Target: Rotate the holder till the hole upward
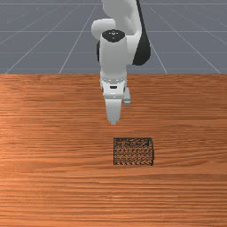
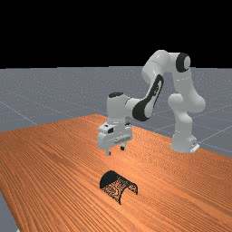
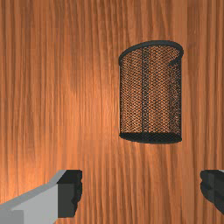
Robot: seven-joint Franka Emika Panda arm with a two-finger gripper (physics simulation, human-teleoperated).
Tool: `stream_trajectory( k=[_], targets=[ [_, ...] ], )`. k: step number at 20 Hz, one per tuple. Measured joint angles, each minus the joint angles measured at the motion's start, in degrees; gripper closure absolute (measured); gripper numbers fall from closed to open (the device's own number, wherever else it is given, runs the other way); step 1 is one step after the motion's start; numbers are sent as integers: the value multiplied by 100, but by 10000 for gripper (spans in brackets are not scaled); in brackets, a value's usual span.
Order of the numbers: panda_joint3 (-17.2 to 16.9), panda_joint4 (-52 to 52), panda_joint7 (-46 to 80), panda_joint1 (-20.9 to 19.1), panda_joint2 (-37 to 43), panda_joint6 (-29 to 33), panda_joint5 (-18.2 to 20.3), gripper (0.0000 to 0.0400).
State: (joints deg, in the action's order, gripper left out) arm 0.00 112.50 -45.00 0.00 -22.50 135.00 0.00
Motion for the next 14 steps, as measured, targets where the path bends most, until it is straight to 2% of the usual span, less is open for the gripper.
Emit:
stream_trajectory(
  k=[1,2,3,4,5,6,10,11,12,14],
  targets=[
    [0,0,0,0,0,0,0,157],
    [0,0,0,0,0,0,0,252],
    [0,0,0,0,0,0,0,310],
    [0,0,0,0,0,0,0,346],
    [0,0,0,0,0,0,0,367],
    [147,-6,-283,-145,-8,-19,354,380],
    [56,-42,67,51,-30,-48,56,397],
    [57,-50,67,54,-48,-52,56,398],
    [127,-3,-96,-25,-34,19,227,399],
    [39,0,159,49,-28,20,91,400]
  ],
)
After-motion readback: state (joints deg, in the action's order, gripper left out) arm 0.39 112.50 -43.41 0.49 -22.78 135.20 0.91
